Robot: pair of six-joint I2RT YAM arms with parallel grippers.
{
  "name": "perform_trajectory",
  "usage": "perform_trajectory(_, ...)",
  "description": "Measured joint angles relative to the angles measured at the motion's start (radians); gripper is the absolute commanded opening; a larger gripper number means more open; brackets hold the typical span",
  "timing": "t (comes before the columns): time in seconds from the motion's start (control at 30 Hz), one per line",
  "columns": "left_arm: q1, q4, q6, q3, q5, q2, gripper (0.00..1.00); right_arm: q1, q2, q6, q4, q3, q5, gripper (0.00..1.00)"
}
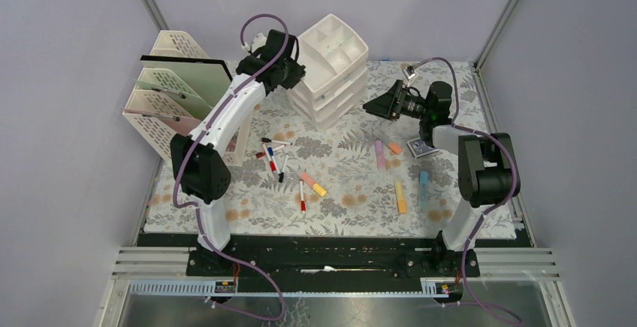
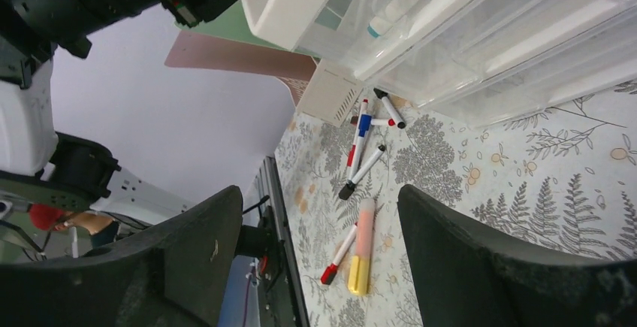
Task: Organize the desk
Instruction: Pick up the storage box from the center of the board.
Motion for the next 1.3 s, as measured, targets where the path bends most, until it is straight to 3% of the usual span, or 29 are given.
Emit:
perform_trajectory(0.4,0.004,0.012,-0.098,-0.086,0.060,-0.066,0.00,0.025,0.129,0.132,0.135,0.010,0.117,0.82)
perform_trajectory(0.97,0.011,0.029,-0.158,-0.116,0.136,-0.087,0.01,0.060,0.142,0.119,0.175,0.018,0.244,0.84)
perform_trajectory(1.17,0.021,0.053,-0.152,-0.150,0.159,-0.106,0.41,0.060,0.143,0.122,0.194,0.018,0.250,0.85)
perform_trajectory(1.3,0.025,0.091,-0.150,-0.180,0.187,-0.129,0.58,0.060,0.143,0.120,0.198,0.018,0.251,0.85)
